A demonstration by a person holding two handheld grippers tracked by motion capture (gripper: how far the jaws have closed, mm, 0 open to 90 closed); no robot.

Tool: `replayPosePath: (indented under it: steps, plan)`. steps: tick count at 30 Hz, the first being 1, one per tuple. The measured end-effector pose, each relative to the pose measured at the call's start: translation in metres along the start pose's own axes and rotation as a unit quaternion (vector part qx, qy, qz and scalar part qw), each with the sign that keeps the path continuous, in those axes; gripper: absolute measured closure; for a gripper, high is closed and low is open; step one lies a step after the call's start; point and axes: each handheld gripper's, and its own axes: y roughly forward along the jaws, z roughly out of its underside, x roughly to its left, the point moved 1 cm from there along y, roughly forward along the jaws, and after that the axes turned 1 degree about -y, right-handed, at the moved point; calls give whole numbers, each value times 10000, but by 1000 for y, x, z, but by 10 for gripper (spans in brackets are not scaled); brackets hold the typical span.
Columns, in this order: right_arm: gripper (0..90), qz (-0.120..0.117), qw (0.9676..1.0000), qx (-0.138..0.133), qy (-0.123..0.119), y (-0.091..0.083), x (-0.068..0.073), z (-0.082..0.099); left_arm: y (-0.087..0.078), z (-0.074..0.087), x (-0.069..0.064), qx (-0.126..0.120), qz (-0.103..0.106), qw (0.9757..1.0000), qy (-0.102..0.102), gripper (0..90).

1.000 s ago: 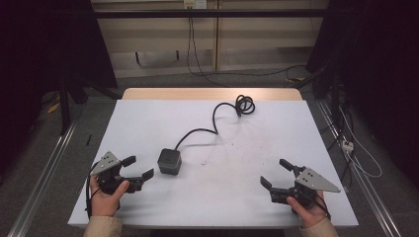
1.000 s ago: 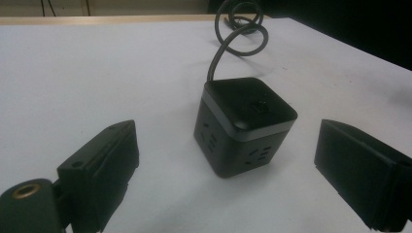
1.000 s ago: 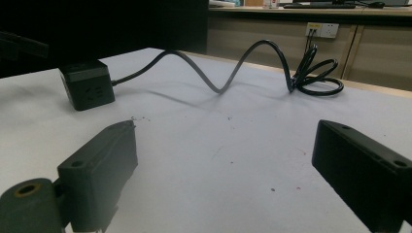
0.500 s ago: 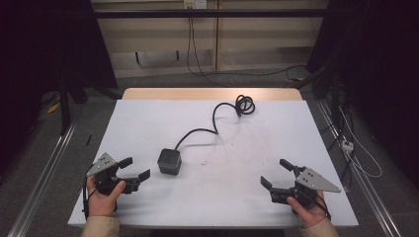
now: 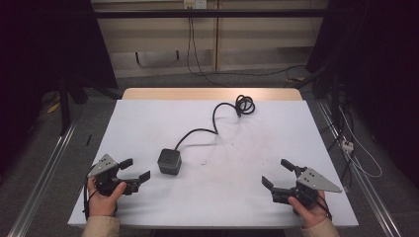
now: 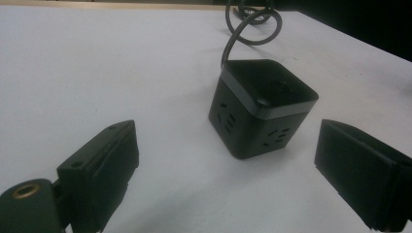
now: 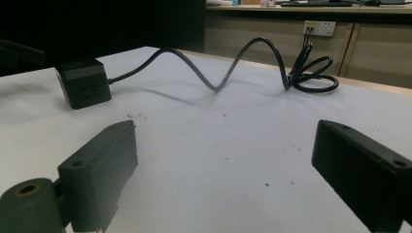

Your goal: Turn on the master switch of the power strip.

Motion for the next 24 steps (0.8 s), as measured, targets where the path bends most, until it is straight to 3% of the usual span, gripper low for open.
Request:
replayPosePath:
  steps: [24]
  plan:
    - [86, 25, 10000, 47, 4, -3, -2, 2, 4, 0, 1, 55, -28, 10000, -7, 86]
